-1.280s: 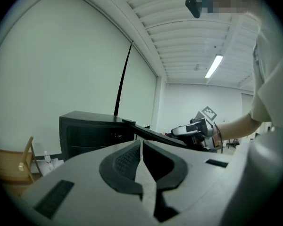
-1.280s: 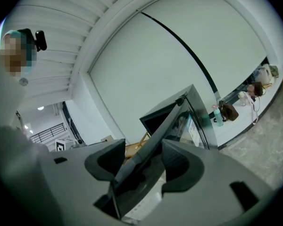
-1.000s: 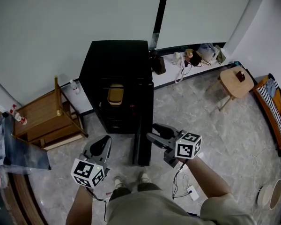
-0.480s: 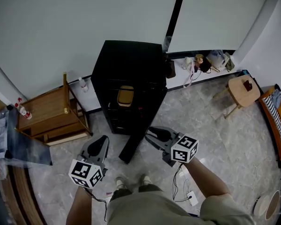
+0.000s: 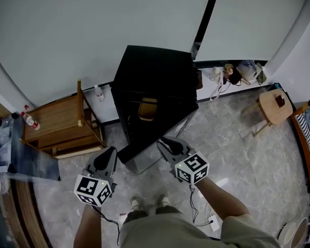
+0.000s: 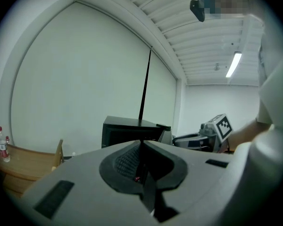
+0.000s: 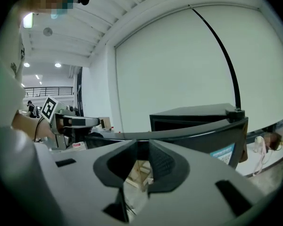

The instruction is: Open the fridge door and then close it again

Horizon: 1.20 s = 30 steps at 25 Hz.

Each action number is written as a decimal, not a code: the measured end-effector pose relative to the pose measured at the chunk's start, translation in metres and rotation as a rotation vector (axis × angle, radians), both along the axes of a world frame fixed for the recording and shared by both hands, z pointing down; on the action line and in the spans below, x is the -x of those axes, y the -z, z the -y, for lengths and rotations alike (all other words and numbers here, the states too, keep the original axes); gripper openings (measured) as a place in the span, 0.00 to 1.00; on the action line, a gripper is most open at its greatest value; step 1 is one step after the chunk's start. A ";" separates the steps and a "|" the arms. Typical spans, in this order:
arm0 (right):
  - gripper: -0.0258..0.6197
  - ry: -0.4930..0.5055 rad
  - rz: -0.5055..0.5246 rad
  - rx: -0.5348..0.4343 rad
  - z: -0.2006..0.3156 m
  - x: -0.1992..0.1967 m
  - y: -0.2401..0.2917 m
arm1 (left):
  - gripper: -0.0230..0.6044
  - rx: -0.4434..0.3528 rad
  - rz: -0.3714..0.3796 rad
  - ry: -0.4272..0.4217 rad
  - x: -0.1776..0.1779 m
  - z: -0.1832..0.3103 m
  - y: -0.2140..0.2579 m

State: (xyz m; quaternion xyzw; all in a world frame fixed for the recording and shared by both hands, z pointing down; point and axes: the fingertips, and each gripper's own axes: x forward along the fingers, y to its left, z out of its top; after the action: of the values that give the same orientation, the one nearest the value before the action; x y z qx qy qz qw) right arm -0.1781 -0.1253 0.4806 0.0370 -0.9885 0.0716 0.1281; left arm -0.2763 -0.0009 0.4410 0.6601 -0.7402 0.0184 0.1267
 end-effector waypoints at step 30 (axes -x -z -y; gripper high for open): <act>0.04 -0.216 -0.049 -0.068 0.092 0.138 -0.031 | 0.06 -0.035 -0.027 0.079 0.108 0.084 -0.022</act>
State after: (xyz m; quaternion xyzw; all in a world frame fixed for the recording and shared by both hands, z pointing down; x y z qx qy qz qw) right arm -0.3162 -0.2175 0.5113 0.1492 -0.9772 0.0503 0.1425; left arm -0.3842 -0.0845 0.4626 0.6328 -0.7640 -0.0084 0.1255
